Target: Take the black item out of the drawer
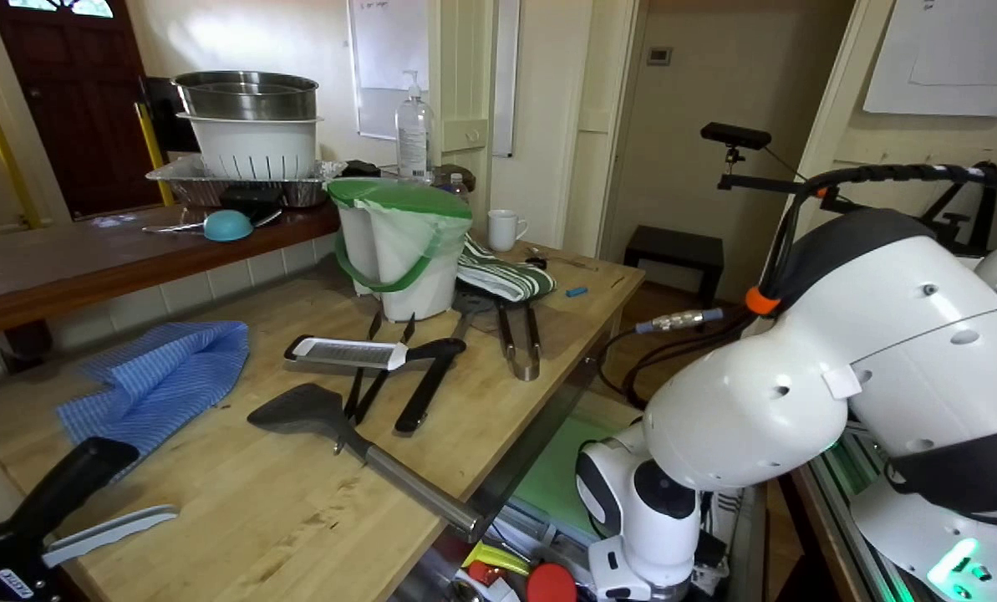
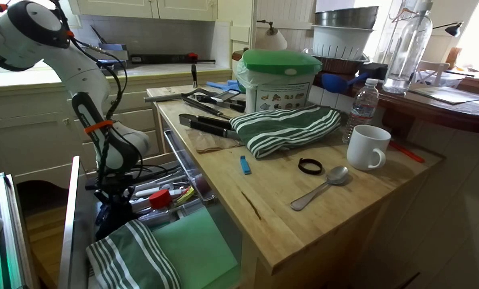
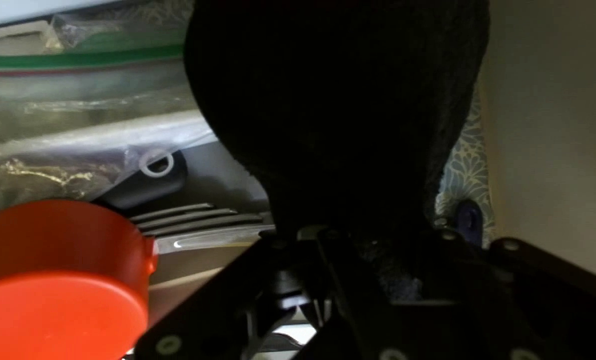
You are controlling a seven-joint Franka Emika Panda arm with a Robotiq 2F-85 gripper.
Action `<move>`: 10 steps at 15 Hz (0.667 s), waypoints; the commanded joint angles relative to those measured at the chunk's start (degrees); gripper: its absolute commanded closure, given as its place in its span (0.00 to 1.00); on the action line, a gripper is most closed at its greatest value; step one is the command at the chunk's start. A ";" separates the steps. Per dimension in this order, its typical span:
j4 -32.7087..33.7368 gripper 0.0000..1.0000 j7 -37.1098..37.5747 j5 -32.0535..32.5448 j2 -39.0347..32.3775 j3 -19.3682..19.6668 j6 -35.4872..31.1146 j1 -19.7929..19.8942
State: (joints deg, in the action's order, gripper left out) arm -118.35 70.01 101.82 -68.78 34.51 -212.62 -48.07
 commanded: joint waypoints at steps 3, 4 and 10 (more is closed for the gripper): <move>-12.07 0.93 -9.64 -0.92 10.91 1.56 2.37 -0.13; -14.23 0.93 -11.39 2.01 16.77 -2.64 8.38 5.55; -24.28 0.93 -37.81 -21.39 31.69 3.66 6.92 3.52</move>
State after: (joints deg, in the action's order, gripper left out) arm -136.15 43.43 88.33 -46.18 35.40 -205.33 -43.88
